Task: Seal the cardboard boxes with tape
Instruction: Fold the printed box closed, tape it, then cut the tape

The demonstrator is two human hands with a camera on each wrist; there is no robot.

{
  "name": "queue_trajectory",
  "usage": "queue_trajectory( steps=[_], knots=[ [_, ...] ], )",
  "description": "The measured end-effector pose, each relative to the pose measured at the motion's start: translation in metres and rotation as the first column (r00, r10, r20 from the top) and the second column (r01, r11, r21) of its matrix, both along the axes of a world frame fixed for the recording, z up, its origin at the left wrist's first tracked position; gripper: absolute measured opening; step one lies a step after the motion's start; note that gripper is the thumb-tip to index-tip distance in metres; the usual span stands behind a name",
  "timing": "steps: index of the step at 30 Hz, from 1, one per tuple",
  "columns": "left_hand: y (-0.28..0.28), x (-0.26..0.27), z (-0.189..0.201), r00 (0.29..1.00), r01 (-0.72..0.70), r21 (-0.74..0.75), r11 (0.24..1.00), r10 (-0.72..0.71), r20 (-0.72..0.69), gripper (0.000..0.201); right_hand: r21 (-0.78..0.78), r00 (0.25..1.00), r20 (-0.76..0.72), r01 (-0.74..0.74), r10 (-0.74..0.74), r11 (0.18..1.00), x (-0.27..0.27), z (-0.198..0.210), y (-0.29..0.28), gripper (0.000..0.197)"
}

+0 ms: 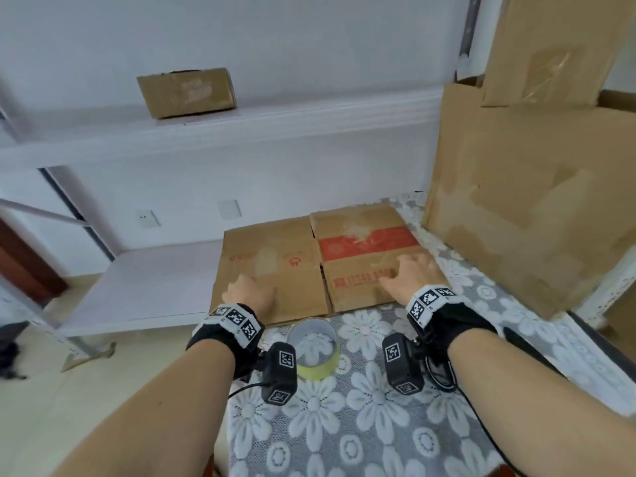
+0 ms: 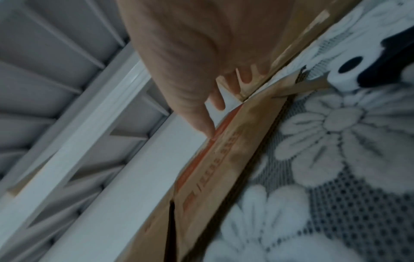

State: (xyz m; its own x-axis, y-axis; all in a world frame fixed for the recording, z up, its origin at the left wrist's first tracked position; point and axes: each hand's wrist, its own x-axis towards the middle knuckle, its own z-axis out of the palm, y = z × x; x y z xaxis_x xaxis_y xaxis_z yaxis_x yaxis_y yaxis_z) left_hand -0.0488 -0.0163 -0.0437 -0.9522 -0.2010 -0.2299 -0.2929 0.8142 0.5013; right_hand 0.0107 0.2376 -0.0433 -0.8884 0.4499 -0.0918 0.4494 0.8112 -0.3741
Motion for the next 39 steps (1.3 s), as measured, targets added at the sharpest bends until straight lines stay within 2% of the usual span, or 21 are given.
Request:
queue_trajectory(
  steps=[2, 4, 7, 11, 15, 19, 25, 28, 32, 33, 35, 39],
  knots=[
    [-0.003, 0.000, -0.011, 0.996, 0.089, -0.084, 0.992, -0.087, 0.029, 0.043, -0.006, 0.997, -0.002, -0.081, 0.081, 0.997, -0.004, -0.008, -0.014, 0.061],
    [-0.001, -0.001, -0.019, 0.979, 0.204, -0.124, 0.971, -0.200, 0.048, 0.064, -0.026, 0.989, 0.013, -0.150, 0.150, 0.988, -0.008, -0.016, -0.029, 0.072],
    [-0.001, 0.000, -0.024, 0.928, 0.370, -0.180, 0.912, -0.354, 0.111, 0.081, -0.049, 0.957, 0.104, -0.266, 0.269, 0.963, -0.012, -0.027, -0.049, 0.093],
    [-0.005, 0.003, -0.026, 0.858, 0.514, -0.288, 0.808, -0.484, 0.172, 0.085, -0.003, 0.942, 0.153, -0.301, 0.298, 0.954, -0.014, -0.032, -0.051, 0.105],
    [-0.011, 0.001, -0.032, 0.873, 0.481, -0.346, 0.806, -0.475, 0.107, 0.089, 0.051, 0.951, 0.120, -0.291, 0.284, 0.955, -0.016, -0.036, -0.050, 0.105],
    [-0.015, 0.000, -0.033, 0.863, 0.495, -0.333, 0.802, -0.499, 0.082, 0.089, 0.053, 0.948, 0.091, -0.309, 0.304, 0.949, -0.018, -0.038, -0.048, 0.103],
    [-0.019, 0.002, -0.034, 0.858, 0.497, -0.308, 0.812, -0.512, 0.034, 0.085, 0.101, 0.898, -0.041, -0.433, 0.438, 0.896, -0.018, -0.031, -0.042, 0.087],
    [-0.020, 0.006, -0.034, 0.851, 0.505, -0.326, 0.799, -0.525, 0.034, 0.083, 0.257, 0.851, -0.038, -0.498, 0.523, 0.828, -0.014, -0.020, -0.039, 0.071],
    [-0.017, 0.008, -0.032, 0.847, 0.503, -0.334, 0.797, -0.531, 0.007, 0.084, 0.524, 0.782, 0.034, -0.544, 0.622, 0.655, -0.012, -0.008, -0.042, 0.039],
    [-0.017, 0.009, -0.031, 0.848, 0.498, -0.331, 0.801, -0.530, -0.006, 0.085, 0.564, 0.783, 0.052, -0.535, 0.619, 0.629, -0.013, -0.006, -0.043, 0.028],
    [-0.017, 0.009, -0.031, 0.851, 0.485, -0.331, 0.809, -0.524, -0.035, 0.088, 0.604, 0.826, 0.086, -0.487, 0.556, 0.631, -0.014, -0.001, -0.047, 0.016],
    [-0.020, 0.013, -0.031, 0.863, 0.438, -0.344, 0.831, -0.496, -0.100, 0.093, 0.602, 0.880, 0.099, -0.425, 0.465, 0.676, -0.014, 0.005, -0.050, 0.015]
  ],
)
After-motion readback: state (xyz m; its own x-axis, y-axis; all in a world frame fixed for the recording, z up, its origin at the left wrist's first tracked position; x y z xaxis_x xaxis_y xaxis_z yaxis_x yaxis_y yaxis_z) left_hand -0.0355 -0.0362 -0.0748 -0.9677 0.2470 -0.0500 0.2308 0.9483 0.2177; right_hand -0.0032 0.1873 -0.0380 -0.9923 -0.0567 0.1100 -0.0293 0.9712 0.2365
